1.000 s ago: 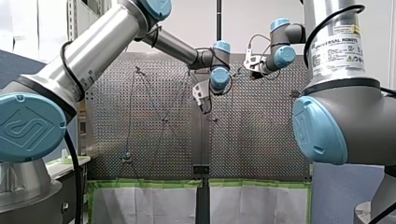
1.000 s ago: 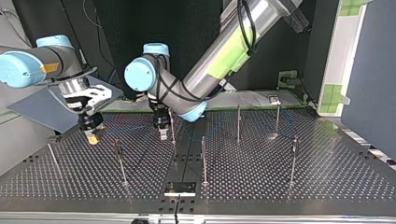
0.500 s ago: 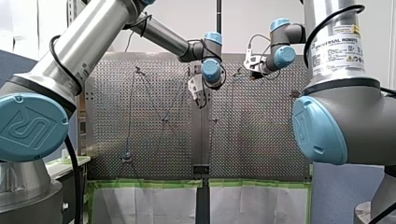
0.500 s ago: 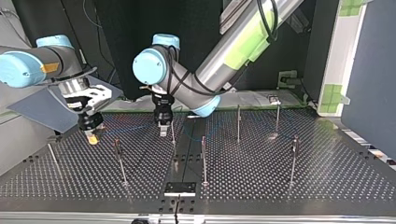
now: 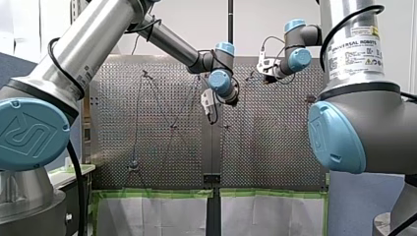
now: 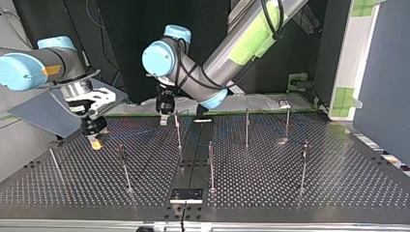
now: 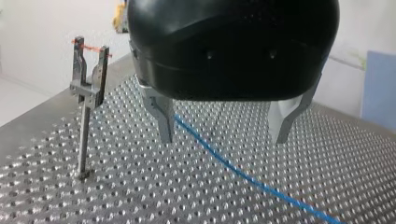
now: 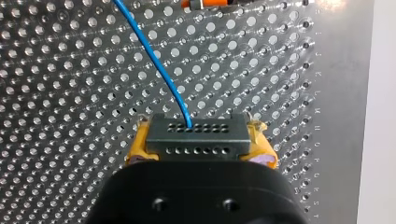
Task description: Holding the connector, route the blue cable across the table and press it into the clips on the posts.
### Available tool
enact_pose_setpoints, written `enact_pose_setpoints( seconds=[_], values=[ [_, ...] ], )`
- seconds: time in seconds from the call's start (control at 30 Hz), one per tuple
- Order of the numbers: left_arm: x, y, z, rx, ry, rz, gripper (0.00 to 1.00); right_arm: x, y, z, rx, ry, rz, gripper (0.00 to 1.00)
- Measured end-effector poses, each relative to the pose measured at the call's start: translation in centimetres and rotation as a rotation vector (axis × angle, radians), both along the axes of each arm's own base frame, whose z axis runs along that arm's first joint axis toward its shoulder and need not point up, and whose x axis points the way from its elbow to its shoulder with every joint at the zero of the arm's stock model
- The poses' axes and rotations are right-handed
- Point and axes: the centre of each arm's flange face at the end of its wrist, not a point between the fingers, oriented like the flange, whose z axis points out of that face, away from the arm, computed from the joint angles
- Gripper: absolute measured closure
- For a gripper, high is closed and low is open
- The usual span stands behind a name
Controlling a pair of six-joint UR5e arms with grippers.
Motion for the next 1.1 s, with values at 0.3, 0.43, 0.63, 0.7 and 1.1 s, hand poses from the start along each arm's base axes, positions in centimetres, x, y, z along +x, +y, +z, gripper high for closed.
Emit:
enact_pose_setpoints(
  seconds=[0.3,0.43,0.63,0.7,1.1],
  values=[
    [0.9,-1.3,1.5,-0.137,-0.041,-0.066,0.00,0.0,0.0,0.0,0.000,0.000,0.000,1.00],
    [1.3,-1.4,1.8,-0.172,-0.055,-0.063,0.00,0.0,0.0,0.0,0.000,0.000,0.000,1.00],
    [1.1,-1.2,1.8,-0.157,-0.055,-0.031,0.00,0.0,0.0,0.0,0.000,0.000,0.000,1.00],
    [1.2,-1.3,1.8,-0.165,-0.059,-0.032,0.00,0.0,0.0,0.0,0.000,0.000,0.000,1.00],
    [3.2,-2.4,4.2,-0.320,-0.110,-0.105,0.00,0.0,0.0,0.0,0.000,0.000,0.000,1.00]
  ],
)
